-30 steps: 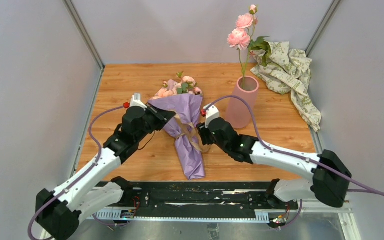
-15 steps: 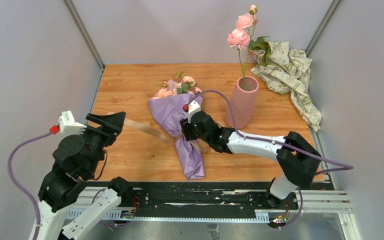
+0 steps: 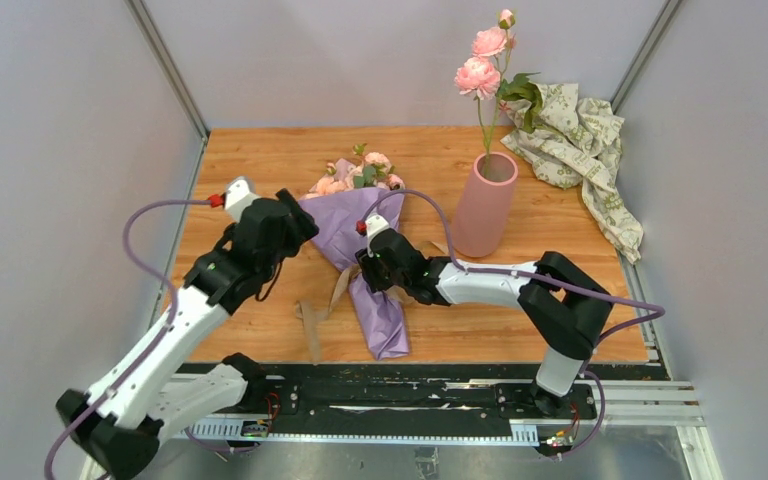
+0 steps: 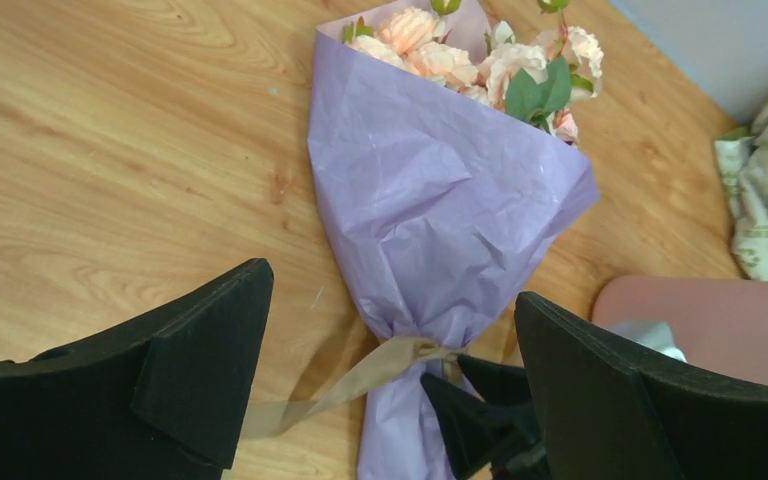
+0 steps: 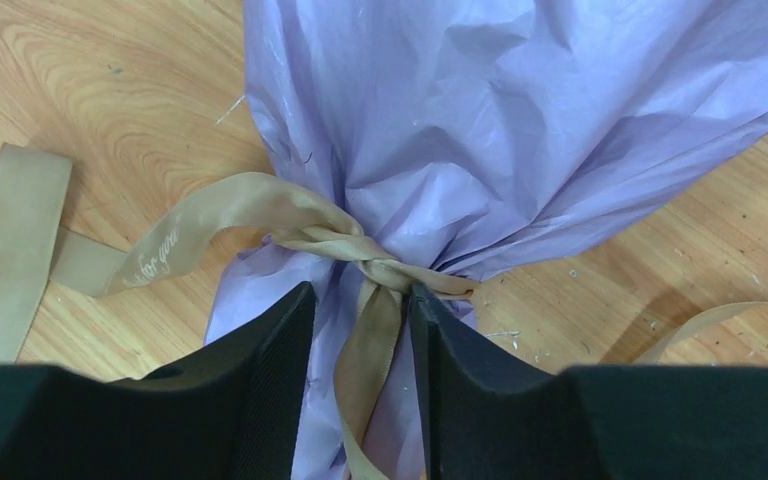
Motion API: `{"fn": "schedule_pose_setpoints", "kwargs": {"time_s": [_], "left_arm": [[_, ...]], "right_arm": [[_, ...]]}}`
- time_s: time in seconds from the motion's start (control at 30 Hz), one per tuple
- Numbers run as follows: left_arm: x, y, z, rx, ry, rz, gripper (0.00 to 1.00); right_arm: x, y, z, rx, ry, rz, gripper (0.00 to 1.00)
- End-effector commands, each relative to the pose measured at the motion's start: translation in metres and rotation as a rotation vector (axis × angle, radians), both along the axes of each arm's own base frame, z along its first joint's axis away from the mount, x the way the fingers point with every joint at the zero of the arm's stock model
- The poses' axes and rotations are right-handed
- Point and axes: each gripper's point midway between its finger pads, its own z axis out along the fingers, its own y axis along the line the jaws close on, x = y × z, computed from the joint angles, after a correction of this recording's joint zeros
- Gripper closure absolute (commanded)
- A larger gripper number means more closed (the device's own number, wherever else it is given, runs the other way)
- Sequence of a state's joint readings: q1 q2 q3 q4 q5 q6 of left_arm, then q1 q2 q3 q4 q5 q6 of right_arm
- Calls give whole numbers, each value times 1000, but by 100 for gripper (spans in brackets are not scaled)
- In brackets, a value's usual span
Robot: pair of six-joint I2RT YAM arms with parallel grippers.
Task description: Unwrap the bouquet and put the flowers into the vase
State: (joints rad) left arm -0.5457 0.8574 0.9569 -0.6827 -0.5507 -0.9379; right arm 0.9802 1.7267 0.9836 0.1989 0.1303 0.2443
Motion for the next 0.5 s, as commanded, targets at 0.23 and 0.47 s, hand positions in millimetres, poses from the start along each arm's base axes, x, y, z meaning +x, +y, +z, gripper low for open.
{"fn": "schedule_pose_setpoints", "kwargs": {"time_s": [0.23, 0.47], "left_arm": [[101, -53, -59, 27, 100, -114, 1], [122, -80, -129, -51, 277, -180, 3]], "right_arm": [[11, -1, 14, 11, -33, -26, 55], [9, -3, 30, 44, -38, -35, 53]]}}
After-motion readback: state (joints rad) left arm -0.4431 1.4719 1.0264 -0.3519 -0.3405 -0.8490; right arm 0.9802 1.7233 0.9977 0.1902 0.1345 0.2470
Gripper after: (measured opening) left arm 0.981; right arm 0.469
